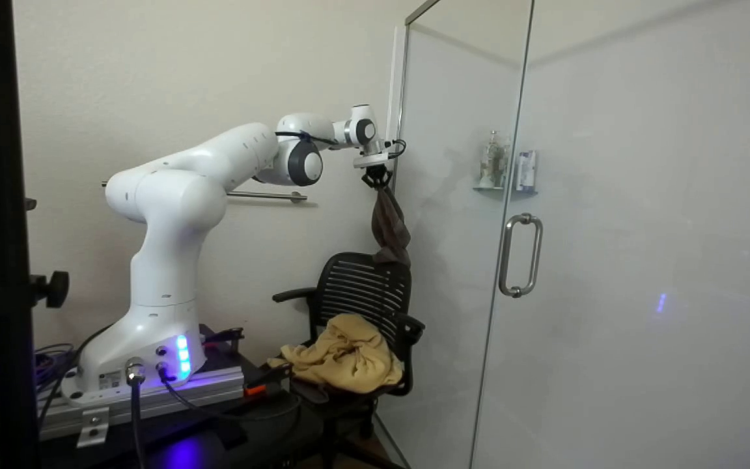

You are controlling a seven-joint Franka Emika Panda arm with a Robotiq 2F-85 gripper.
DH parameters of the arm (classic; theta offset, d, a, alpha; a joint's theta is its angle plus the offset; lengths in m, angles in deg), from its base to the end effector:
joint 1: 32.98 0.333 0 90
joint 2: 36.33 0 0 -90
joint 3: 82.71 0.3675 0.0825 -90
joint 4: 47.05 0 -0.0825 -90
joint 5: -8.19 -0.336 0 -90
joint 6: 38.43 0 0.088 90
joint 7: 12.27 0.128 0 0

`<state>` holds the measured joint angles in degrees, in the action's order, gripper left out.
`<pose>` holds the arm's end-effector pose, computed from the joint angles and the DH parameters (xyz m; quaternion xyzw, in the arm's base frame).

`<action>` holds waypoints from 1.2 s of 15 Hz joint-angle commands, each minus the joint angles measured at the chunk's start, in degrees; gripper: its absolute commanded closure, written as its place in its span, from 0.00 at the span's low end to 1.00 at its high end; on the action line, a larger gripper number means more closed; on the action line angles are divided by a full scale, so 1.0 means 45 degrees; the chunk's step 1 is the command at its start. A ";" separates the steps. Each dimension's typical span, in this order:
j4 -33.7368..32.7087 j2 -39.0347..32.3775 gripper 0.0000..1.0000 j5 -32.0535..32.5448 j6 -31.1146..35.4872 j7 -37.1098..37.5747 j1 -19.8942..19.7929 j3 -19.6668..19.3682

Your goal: Hang the dark towel on the back of the chair

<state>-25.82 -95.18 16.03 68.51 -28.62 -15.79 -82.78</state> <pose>0.7779 0.2265 0.5181 0.9279 0.2838 0.2322 0.0671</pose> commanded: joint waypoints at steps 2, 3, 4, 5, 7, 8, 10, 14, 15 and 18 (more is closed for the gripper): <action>-0.0033 -0.0351 0.97 0.0771 0.1956 -0.0610 -0.0519 -0.0723; -0.0093 -0.0556 0.97 0.1072 0.2506 -0.0960 -0.0614 -0.0931; -0.0178 -0.0825 0.97 0.1349 0.3185 -0.1104 -0.0676 -0.1135; -0.0190 -0.1040 0.97 0.1579 0.3928 -0.1174 -0.0715 -0.1303; -0.0151 -0.1451 0.97 0.1985 0.5076 -0.1161 -0.0713 -0.1616; -0.0133 -0.1607 0.97 0.2134 0.5552 -0.1121 -0.0685 -0.1737; -0.0106 -0.1842 0.97 0.2401 0.6269 -0.1102 -0.0589 -0.1947; 0.0546 -0.1386 0.97 0.2967 0.7447 -0.1106 -0.0379 -0.2351; 0.0537 -0.1320 0.97 0.3079 0.7693 -0.1094 -0.0351 -0.2453; 0.0458 -0.1258 0.97 0.3083 0.8542 -0.0911 -0.0298 -0.2544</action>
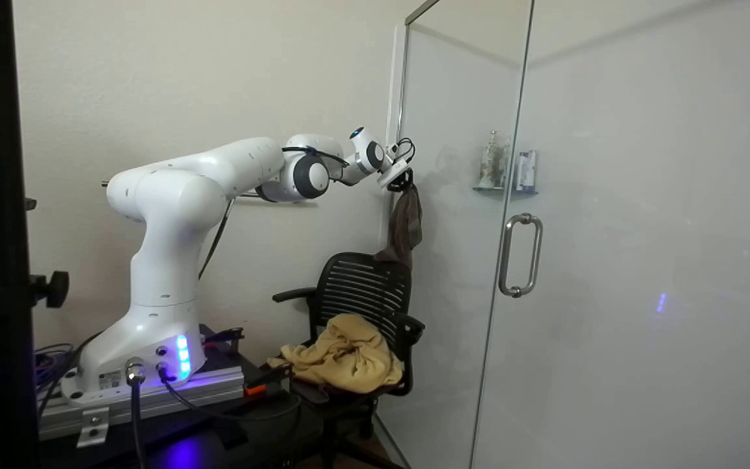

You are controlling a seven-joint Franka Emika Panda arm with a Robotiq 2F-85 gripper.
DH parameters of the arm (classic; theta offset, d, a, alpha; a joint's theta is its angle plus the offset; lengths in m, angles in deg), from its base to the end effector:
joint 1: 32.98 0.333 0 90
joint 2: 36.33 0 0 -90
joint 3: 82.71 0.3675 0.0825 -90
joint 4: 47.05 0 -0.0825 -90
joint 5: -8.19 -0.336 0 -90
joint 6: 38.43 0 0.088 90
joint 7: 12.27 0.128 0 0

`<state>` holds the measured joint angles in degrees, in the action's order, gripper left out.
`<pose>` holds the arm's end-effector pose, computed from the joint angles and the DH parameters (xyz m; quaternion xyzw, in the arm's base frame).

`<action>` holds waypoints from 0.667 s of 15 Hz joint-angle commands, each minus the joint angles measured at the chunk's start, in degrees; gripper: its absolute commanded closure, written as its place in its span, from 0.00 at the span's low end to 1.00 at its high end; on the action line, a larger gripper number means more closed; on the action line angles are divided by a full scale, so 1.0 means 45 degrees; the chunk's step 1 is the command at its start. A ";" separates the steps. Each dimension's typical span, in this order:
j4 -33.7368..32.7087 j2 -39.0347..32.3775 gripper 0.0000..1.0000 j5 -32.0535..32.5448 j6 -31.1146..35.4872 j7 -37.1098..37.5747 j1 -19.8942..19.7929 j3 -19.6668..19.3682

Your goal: Hang the dark towel on the back of the chair

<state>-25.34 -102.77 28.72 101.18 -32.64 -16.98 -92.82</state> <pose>0.8344 0.1968 0.4914 0.8053 0.3436 0.4042 0.2646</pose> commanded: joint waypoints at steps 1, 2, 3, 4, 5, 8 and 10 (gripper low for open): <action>0.0484 0.0505 0.97 0.0068 0.1523 -0.0429 -0.0017 -0.0061; 0.0719 0.0633 0.97 -0.0331 0.1722 -0.1110 -0.0020 0.0487; 0.0851 0.0668 0.97 -0.0522 0.1971 -0.1666 -0.0001 0.0772; 0.0913 0.0664 0.97 -0.0614 0.2208 -0.2144 -0.0012 0.0964; 0.0919 0.0677 0.97 -0.0607 0.2353 -0.2499 -0.0028 0.1018; 0.0753 0.0818 0.97 -0.0210 0.2990 -0.4054 -0.0028 0.0902; 0.0679 0.0945 0.97 -0.0064 0.3543 -0.5037 -0.0023 0.0796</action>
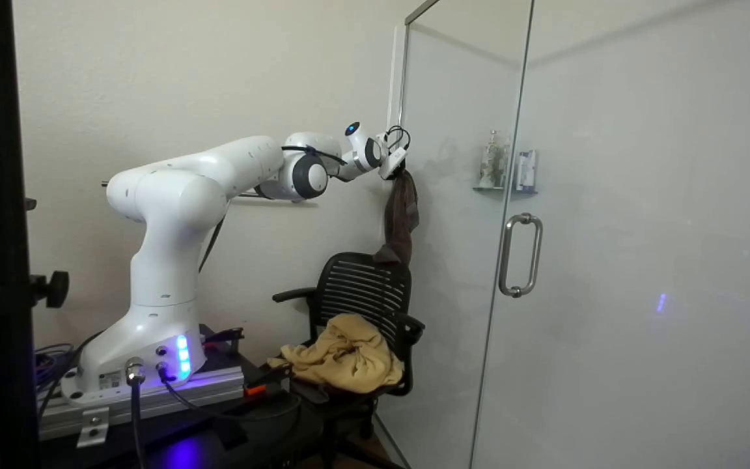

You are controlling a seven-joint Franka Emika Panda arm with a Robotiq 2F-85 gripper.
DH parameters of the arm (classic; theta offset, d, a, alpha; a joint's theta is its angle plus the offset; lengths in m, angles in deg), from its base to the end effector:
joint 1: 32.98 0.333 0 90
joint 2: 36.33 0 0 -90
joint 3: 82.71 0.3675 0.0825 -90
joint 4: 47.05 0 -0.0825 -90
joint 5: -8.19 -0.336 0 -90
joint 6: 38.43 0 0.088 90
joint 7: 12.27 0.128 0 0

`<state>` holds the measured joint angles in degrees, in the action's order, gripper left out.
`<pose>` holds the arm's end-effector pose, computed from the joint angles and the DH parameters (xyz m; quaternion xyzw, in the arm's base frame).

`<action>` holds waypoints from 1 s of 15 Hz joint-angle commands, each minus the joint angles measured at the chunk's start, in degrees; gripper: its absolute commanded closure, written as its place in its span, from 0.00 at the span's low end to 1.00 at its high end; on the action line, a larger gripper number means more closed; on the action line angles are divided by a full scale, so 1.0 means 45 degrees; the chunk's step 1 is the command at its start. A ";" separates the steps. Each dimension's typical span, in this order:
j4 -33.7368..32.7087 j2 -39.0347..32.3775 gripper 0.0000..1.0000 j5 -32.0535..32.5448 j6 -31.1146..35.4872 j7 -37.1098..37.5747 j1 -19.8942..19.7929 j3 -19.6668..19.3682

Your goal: Hang the dark towel on the back of the chair

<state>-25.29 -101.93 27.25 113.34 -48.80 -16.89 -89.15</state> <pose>0.8243 0.2233 0.5312 0.7025 0.4467 0.4738 0.2873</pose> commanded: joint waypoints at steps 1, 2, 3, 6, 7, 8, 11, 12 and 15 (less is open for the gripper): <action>0.0678 0.0865 0.97 0.0324 0.1082 -0.1945 -0.0029 -0.0052; 0.0710 0.0968 0.97 0.0322 0.1313 -0.2429 -0.0024 -0.0021; 0.0730 0.1062 0.97 0.0357 0.1554 -0.2908 -0.0016 -0.0050; 0.0788 0.1329 0.97 0.0463 0.2127 -0.4267 0.0023 -0.0083; 0.0785 0.1396 0.97 0.0488 0.2274 -0.4629 0.0027 -0.0106; 0.0765 0.1448 0.97 0.0505 0.2429 -0.4931 0.0028 -0.0151; 0.0767 0.1522 0.97 0.0438 0.2824 -0.5547 -0.0005 -0.0226; 0.0785 0.1552 0.97 0.0425 0.2842 -0.5663 -0.0017 -0.0269; 0.0811 0.1577 0.97 0.0141 0.2327 -0.5004 -0.0142 -0.0363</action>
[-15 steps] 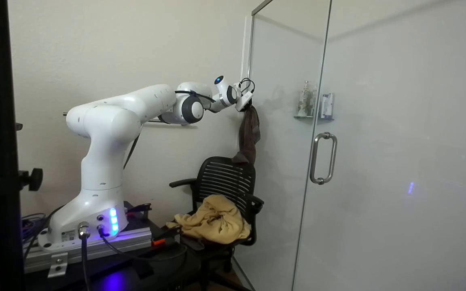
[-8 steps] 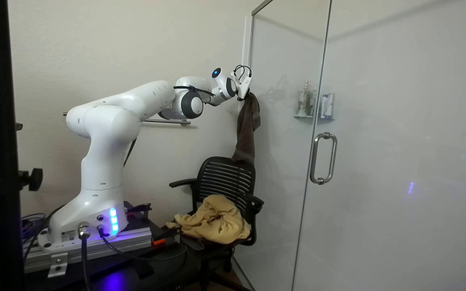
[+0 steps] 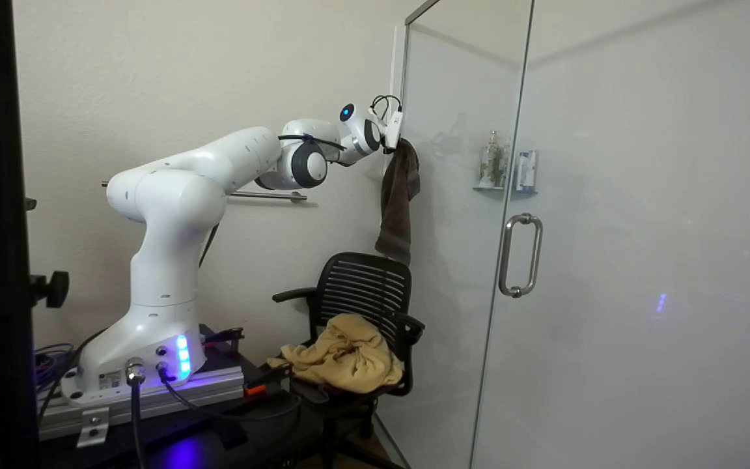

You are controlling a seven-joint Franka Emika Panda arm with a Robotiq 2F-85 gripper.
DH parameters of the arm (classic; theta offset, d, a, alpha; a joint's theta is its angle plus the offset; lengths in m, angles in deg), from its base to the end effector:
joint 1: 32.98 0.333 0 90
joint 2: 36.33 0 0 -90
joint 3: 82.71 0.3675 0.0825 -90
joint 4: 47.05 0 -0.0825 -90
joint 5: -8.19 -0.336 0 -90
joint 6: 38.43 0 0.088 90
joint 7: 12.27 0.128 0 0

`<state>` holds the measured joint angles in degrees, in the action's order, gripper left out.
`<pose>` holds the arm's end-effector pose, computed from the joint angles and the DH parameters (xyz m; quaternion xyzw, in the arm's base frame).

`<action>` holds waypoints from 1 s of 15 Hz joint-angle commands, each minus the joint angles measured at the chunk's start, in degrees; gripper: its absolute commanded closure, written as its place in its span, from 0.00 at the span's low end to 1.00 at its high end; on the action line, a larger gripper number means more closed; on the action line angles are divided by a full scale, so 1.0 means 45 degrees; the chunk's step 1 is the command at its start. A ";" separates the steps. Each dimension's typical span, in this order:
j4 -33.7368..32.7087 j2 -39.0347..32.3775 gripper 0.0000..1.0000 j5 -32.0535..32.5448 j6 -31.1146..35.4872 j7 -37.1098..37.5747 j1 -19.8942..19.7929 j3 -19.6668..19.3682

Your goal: Hang the dark towel on the back of the chair

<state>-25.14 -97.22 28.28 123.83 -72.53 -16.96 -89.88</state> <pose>0.7956 0.2251 0.6234 0.5255 0.5461 0.4950 0.4249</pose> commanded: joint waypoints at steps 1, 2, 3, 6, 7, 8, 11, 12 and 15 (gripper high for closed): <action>0.0729 0.0449 0.97 -0.0131 -0.0024 0.0631 -0.0195 -0.0287; 0.0752 0.0388 0.97 -0.0200 -0.0190 0.1032 -0.0277 -0.0312; 0.0817 0.0362 0.97 -0.0295 -0.0410 0.1425 -0.0343 -0.0287; -0.0453 -0.0447 0.89 -0.0315 -0.0827 0.1541 -0.0429 0.0145; -0.0452 -0.0448 0.89 -0.0335 -0.0906 0.1700 -0.0434 0.0147; -0.0457 -0.0448 0.89 -0.0341 -0.0949 0.1791 -0.0423 0.0143; -0.0432 -0.0544 0.97 -0.0181 -0.0999 0.1612 -0.0407 0.0036; -0.0718 -0.0897 0.97 0.0132 -0.0210 0.1562 -0.0507 -0.0296; 0.0465 -0.0747 0.97 0.0182 0.2645 0.0606 -0.0626 -0.0064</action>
<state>-24.50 -99.34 28.43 126.32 -65.12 -18.60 -90.86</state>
